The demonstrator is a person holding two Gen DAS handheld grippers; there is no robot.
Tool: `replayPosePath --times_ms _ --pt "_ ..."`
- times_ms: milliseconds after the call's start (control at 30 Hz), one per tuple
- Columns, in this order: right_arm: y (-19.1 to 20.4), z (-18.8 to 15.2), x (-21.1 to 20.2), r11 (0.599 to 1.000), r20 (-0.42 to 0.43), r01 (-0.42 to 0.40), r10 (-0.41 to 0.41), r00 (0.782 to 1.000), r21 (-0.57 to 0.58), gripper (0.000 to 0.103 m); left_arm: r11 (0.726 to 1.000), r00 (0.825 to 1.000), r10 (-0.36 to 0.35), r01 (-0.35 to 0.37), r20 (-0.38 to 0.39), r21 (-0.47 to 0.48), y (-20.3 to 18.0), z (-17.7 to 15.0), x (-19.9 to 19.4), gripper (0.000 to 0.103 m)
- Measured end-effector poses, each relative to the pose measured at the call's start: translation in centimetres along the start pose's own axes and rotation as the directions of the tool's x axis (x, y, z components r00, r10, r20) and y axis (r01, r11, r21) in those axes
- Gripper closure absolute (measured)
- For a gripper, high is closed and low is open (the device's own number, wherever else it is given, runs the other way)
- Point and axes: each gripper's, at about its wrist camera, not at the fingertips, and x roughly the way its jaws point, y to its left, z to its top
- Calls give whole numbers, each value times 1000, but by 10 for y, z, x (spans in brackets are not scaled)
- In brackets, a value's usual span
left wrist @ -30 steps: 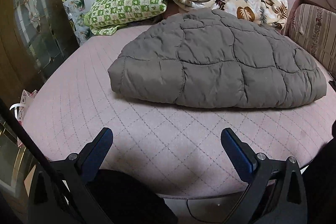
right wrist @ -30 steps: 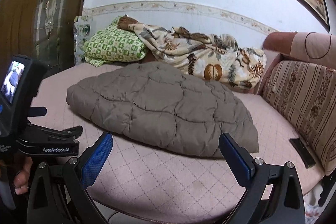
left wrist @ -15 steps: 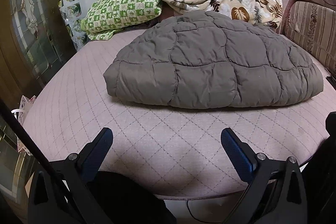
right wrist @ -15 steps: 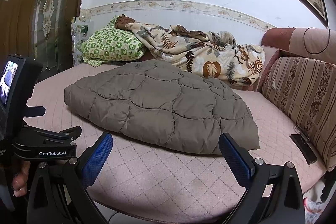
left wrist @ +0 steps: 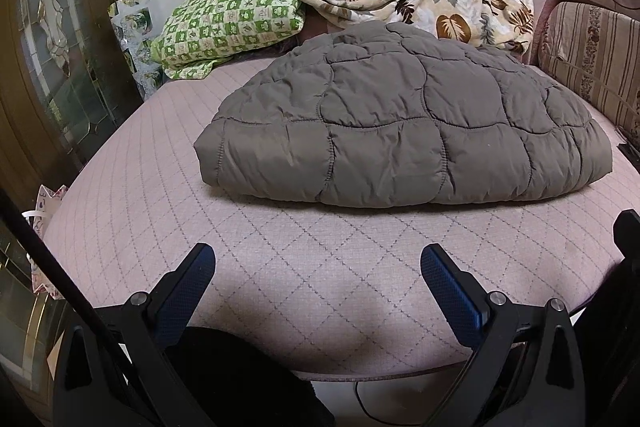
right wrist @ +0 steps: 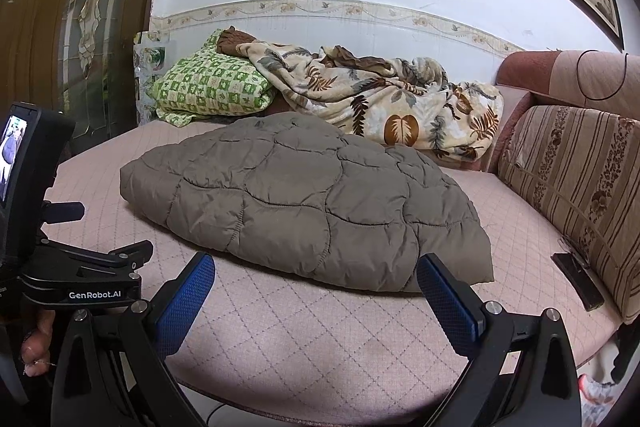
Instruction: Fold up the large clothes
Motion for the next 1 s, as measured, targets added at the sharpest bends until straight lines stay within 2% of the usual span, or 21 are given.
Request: replayPosePath --times_ms 1000 --pt "-3 -2 3 1000 -9 6 -6 1000 3 1 1000 1000 -2 2 -2 8 0 0 1 0"
